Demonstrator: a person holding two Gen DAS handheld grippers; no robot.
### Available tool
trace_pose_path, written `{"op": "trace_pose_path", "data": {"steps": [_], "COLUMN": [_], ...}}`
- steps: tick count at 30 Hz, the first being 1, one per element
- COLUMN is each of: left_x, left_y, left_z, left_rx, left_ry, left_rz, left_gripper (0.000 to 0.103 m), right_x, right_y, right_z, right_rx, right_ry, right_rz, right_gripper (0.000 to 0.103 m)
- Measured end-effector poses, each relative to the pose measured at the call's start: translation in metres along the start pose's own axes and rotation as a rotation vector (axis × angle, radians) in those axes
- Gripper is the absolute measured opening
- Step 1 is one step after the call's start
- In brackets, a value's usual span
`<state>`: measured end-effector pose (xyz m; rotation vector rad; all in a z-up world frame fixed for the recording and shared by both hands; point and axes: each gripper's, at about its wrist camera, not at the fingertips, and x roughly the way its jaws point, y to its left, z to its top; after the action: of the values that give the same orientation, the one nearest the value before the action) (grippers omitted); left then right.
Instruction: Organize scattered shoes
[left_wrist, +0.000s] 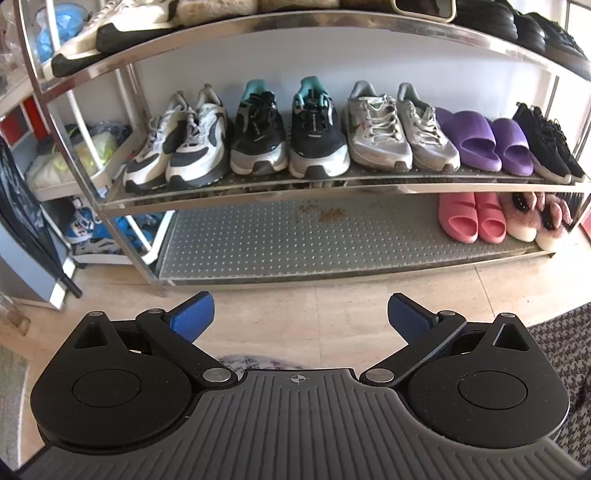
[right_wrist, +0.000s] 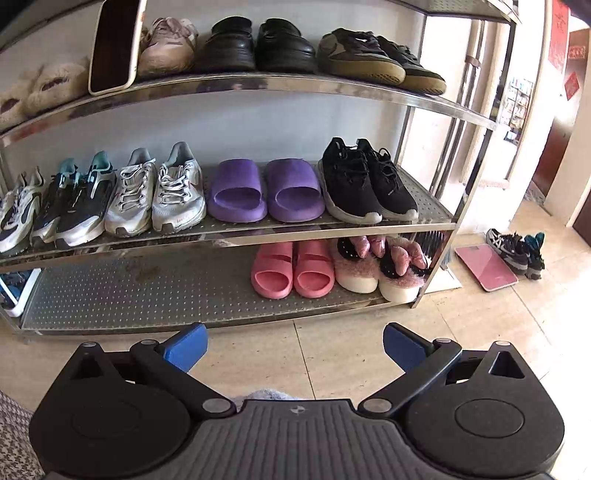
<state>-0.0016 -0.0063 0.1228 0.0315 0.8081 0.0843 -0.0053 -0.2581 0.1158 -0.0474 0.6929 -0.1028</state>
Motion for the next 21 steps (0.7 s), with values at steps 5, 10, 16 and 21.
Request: {"op": "trace_pose_path", "data": {"steps": [5, 10, 16, 21], "left_x": [0.0001, -0.0006, -0.0002, -0.0008], "left_y": [0.0001, -0.0023, 0.0012, 0.0010], "left_z": [-0.0007, -0.0022, -0.0018, -0.0024], "left_rx": [0.016, 0.027, 0.022, 0.023], "left_ry": [0.003, 0.007, 0.009, 0.004], "left_rz": [-0.006, -0.001, -0.020, -0.021], "left_gripper": [0.102, 0.102, 0.102, 0.102], "right_x": [0.0005, -0.0004, -0.0003, 0.0003], "right_y": [0.0049, 0.0054, 0.0070, 0.0087], "right_z": [0.0027, 0.0028, 0.0026, 0.0029], "right_rx": [-0.020, -0.029, -0.040, -0.049], "right_ry": [0.002, 0.003, 0.005, 0.006], "right_rz": [0.001, -0.009, -0.020, -0.026], "right_gripper": [0.101, 0.101, 0.101, 0.101]}}
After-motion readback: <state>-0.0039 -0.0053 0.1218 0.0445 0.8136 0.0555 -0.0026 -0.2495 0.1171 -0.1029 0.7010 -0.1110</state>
